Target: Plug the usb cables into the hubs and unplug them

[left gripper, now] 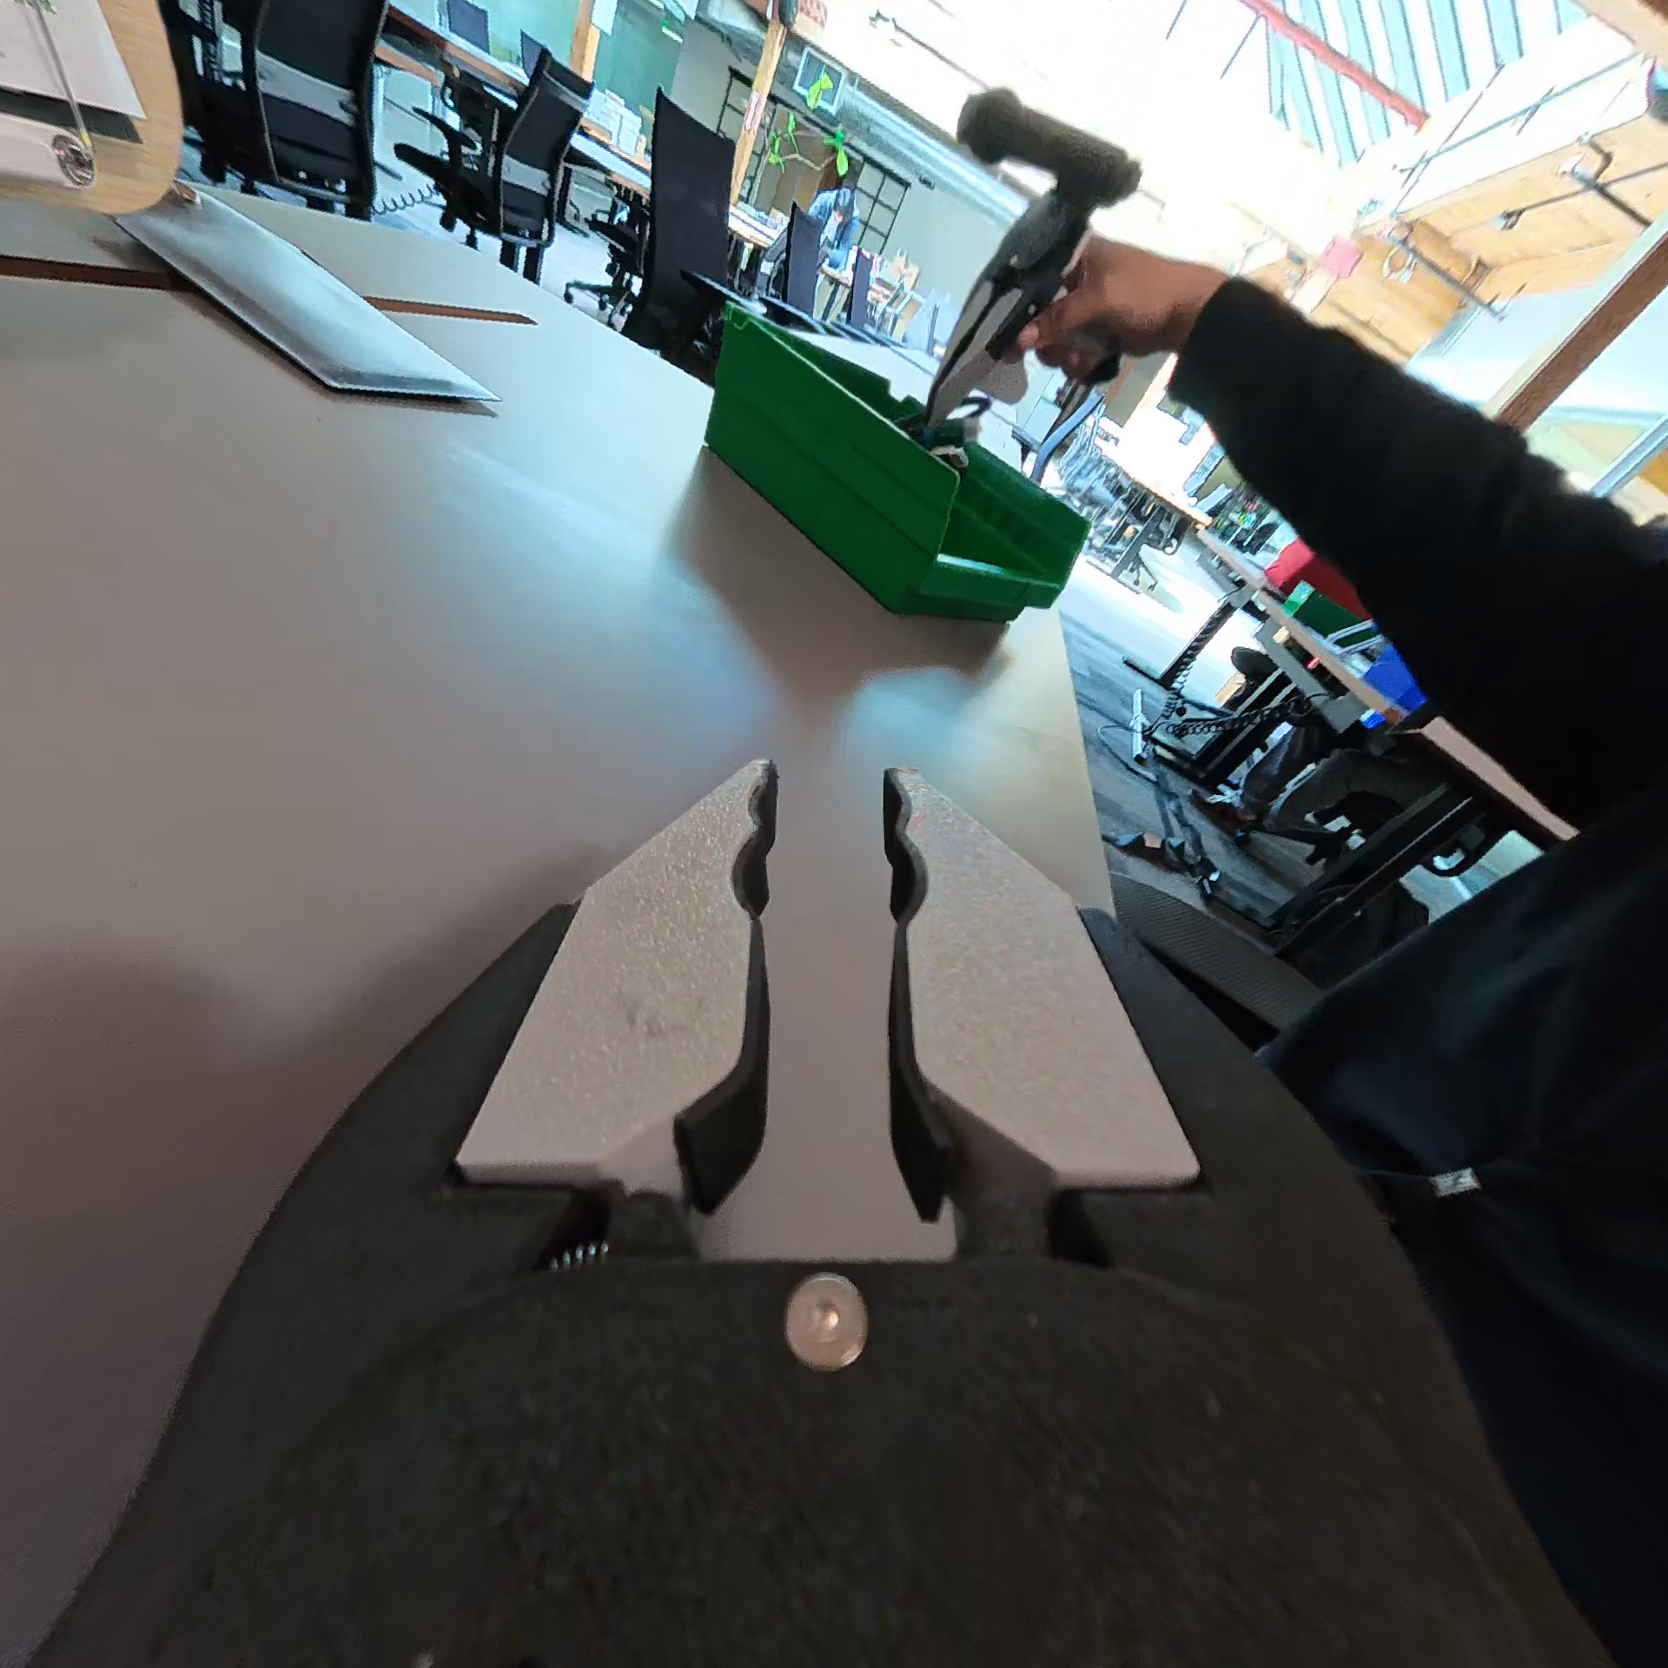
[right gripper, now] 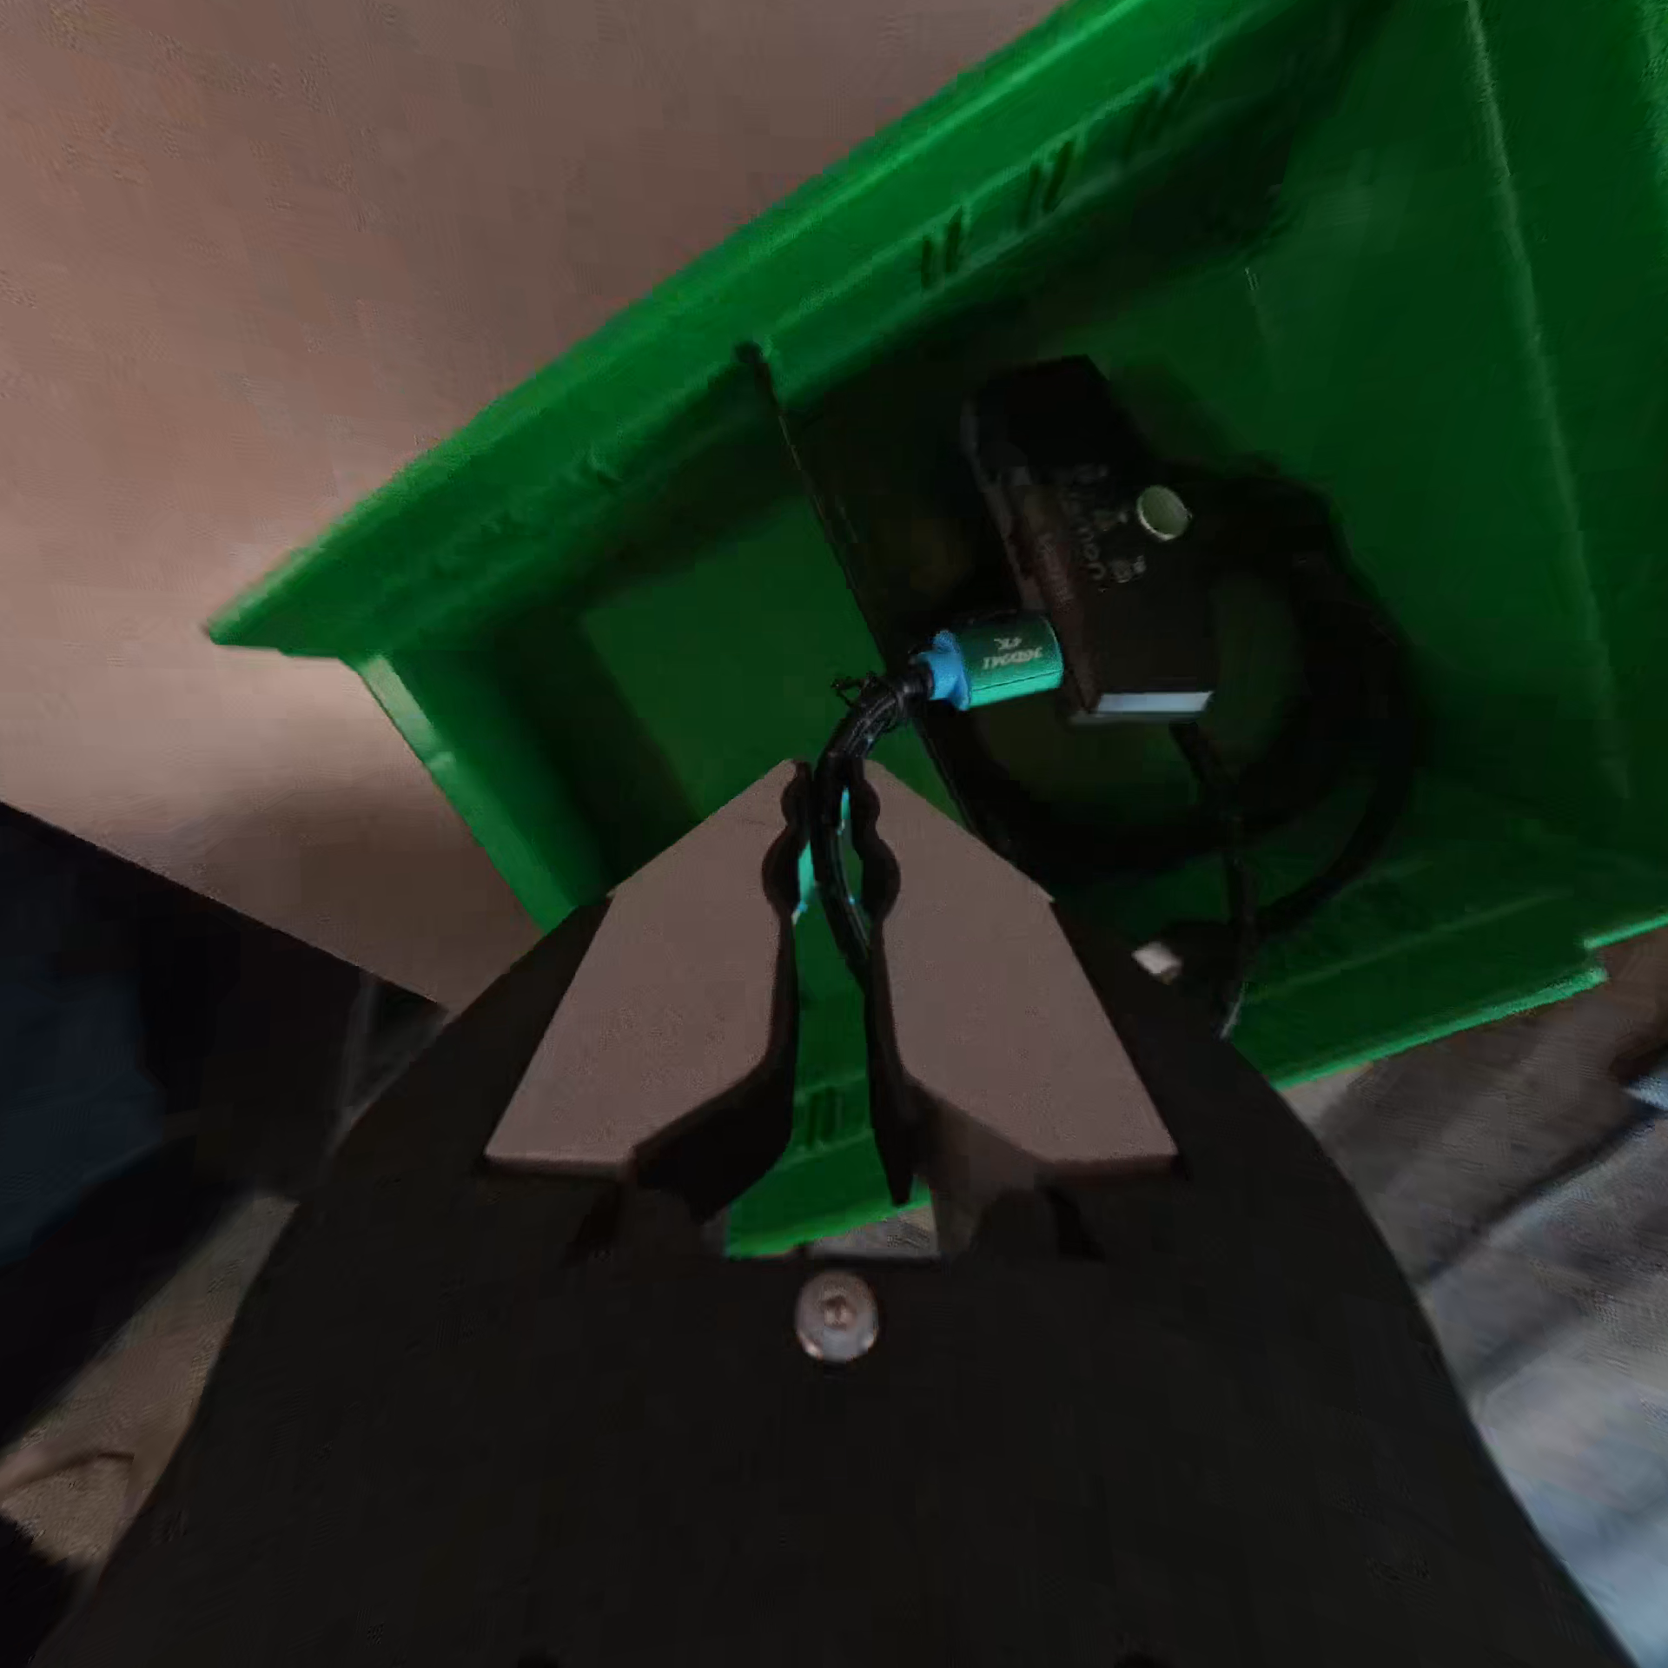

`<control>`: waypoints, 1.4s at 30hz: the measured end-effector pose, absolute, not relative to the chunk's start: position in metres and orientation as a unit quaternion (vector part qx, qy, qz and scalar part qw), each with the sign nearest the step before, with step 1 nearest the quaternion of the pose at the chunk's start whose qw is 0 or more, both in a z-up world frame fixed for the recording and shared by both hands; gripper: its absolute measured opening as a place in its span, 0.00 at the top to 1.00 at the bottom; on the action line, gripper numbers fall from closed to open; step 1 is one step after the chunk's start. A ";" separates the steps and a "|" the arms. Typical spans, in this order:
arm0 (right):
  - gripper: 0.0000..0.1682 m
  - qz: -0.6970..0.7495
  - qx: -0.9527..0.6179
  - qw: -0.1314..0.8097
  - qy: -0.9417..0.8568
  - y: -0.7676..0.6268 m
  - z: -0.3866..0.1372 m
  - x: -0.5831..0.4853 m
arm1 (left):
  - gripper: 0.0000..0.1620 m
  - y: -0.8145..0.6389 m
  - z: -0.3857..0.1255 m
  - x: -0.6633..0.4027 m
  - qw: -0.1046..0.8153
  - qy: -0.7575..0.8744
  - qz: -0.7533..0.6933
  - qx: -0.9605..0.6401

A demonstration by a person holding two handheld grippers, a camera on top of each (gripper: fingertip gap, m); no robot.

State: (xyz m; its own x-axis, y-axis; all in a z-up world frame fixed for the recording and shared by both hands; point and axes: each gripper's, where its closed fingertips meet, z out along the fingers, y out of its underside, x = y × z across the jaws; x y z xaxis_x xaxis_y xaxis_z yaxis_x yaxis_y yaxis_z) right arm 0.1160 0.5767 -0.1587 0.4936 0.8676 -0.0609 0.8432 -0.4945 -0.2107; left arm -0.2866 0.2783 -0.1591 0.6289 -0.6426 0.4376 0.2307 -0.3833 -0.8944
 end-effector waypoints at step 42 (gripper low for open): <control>0.73 0.186 -0.861 0.072 -0.468 0.588 -0.136 0.075 | 0.88 0.272 -0.176 -0.284 0.506 0.140 -0.363 -0.770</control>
